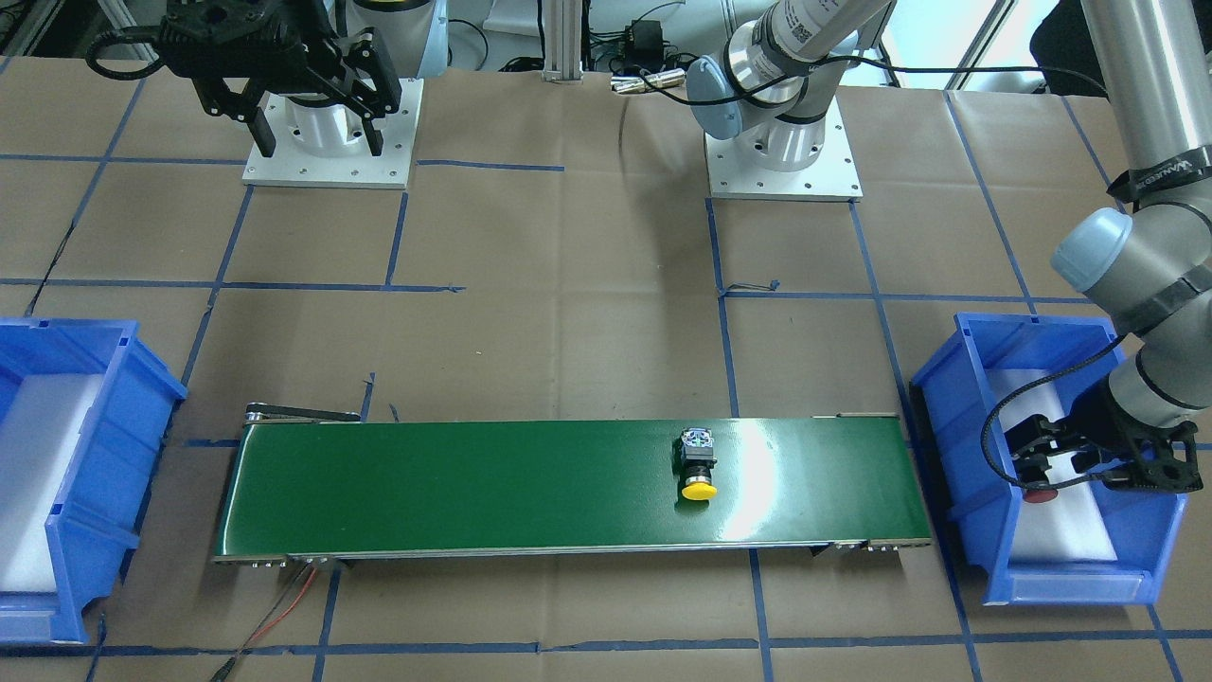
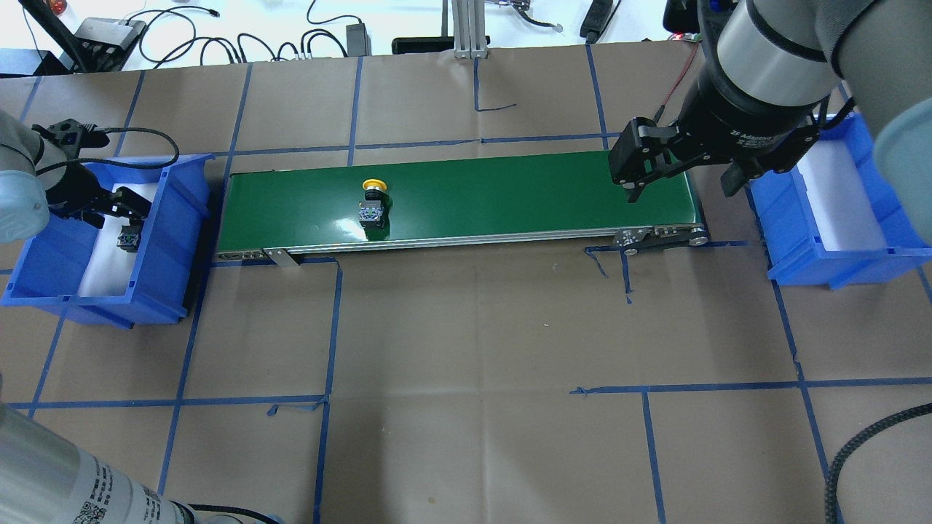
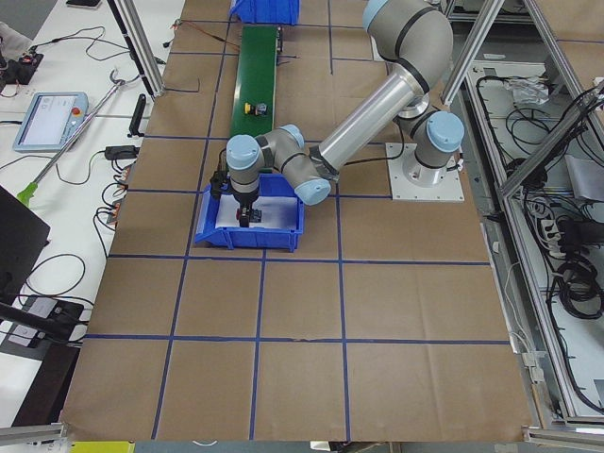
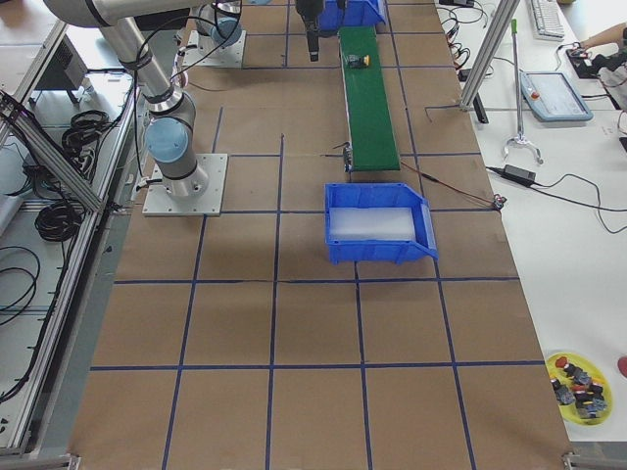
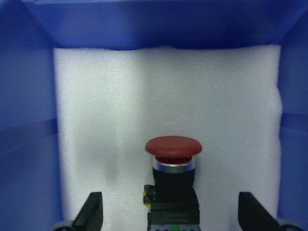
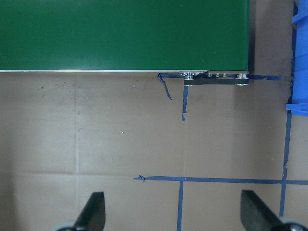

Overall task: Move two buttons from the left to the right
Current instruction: 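Move the left gripper back into the bin and grasp the red-capped button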

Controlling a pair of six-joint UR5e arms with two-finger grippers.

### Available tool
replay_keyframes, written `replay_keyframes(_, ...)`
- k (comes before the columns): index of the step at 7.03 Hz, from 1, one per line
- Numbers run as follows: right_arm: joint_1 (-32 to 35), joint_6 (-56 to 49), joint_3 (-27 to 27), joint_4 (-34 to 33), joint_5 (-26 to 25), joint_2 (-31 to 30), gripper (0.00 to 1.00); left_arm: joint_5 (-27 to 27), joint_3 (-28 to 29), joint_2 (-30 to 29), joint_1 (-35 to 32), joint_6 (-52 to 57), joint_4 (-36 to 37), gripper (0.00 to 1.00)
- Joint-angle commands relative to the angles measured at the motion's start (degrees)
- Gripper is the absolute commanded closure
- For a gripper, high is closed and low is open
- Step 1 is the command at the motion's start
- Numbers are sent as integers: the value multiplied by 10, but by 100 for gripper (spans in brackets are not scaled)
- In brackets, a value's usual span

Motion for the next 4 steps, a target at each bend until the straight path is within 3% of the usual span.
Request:
replay_keyframes(1, 0, 0, 0, 0, 0, 0, 0, 0, -5, -4, 0, 0, 5, 8)
replay_keyframes(2, 0, 0, 0, -3, 1, 0, 0, 0, -5, -5, 0, -2, 5, 29)
replay_keyframes(4, 1, 0, -1, -1, 0, 0, 0, 0, -4, -5, 0, -13, 5, 61)
